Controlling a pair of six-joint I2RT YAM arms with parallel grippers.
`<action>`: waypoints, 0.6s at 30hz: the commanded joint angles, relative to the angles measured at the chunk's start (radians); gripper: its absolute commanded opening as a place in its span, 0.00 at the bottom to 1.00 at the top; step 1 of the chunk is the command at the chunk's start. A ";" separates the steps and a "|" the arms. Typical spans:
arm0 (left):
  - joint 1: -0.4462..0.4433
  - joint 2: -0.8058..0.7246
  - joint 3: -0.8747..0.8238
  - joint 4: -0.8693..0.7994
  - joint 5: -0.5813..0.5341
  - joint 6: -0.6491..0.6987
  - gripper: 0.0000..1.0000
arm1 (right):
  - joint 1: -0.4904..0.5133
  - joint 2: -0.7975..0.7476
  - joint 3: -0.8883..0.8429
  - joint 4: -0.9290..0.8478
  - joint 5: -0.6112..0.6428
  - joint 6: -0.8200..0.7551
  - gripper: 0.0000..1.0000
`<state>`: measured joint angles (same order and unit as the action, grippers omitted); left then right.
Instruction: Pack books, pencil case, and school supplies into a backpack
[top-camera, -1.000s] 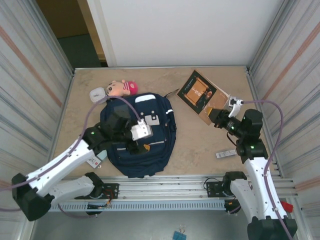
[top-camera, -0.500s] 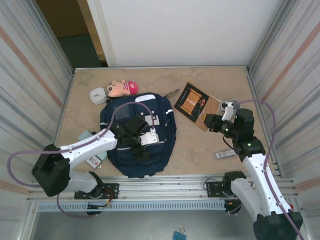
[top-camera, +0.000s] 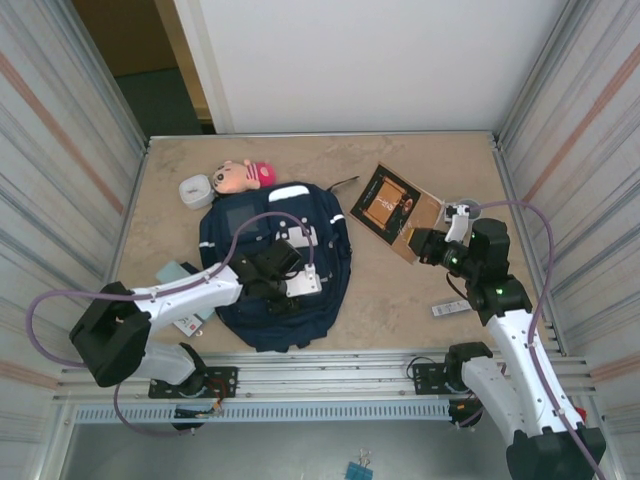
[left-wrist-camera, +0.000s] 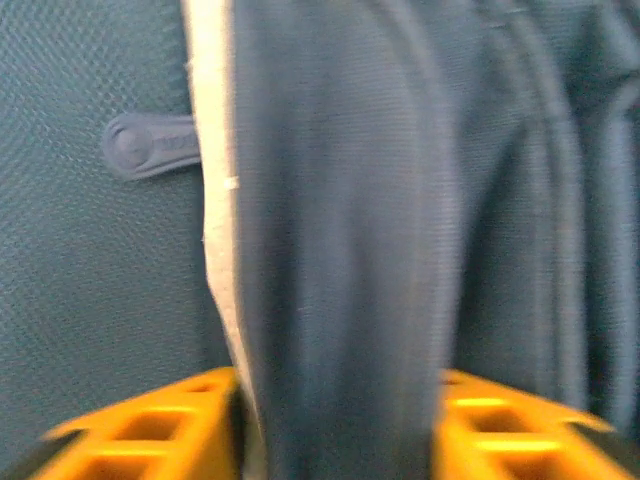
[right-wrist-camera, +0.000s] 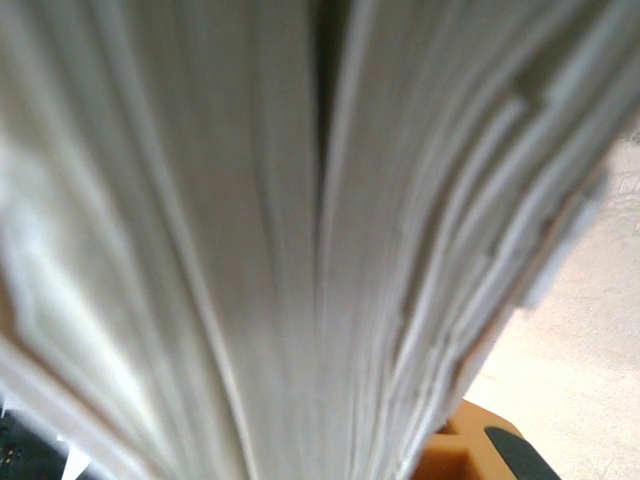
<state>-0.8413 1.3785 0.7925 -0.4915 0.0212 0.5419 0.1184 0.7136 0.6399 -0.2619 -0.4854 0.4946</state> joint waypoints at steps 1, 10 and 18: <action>-0.029 -0.013 0.040 0.049 -0.047 -0.018 0.10 | -0.053 0.003 0.048 0.042 -0.014 0.061 0.00; -0.093 0.026 0.301 0.146 0.069 -0.241 0.00 | -0.395 0.116 0.150 -0.131 -0.145 0.182 0.00; -0.041 0.085 0.506 0.162 0.068 -0.428 0.00 | -0.476 0.100 0.219 -0.344 -0.162 0.048 0.00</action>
<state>-0.9138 1.4803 1.2213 -0.4198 0.0593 0.2173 -0.3557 0.8524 0.8047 -0.5499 -0.5755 0.6121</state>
